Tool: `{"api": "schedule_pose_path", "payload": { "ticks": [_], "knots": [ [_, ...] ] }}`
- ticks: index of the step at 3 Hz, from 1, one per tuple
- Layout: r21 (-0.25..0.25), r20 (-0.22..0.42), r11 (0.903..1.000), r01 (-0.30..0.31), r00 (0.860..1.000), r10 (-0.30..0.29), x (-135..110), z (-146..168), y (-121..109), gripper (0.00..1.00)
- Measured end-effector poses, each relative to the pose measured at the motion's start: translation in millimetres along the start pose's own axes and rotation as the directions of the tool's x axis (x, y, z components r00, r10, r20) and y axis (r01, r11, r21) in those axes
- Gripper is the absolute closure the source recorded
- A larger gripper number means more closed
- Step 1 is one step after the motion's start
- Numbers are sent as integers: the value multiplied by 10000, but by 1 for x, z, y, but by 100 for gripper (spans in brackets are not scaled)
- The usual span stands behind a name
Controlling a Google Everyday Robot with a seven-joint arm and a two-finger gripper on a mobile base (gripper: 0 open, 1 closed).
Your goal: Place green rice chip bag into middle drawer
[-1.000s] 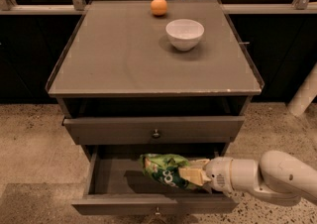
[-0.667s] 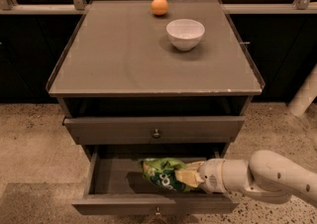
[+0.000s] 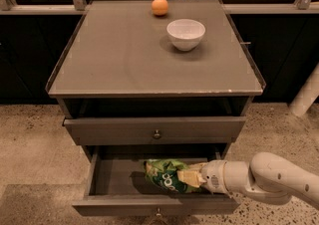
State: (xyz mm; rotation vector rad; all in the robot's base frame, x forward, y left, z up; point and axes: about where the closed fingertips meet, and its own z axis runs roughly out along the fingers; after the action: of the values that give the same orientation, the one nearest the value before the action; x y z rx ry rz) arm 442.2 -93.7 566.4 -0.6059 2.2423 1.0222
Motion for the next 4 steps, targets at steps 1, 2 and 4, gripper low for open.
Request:
{"api": "schedule_pose_path", "payload": {
  "ticks": [1, 2, 4],
  "knots": [
    [205, -81, 9975, -670, 9977, 671, 17, 18, -35, 100],
    [495, -393, 9925, -1121, 9927, 1140, 31, 40, -66, 100],
    [490, -447, 9922, -1142, 9922, 1164, 33, 42, -67, 59]
  ]
}}
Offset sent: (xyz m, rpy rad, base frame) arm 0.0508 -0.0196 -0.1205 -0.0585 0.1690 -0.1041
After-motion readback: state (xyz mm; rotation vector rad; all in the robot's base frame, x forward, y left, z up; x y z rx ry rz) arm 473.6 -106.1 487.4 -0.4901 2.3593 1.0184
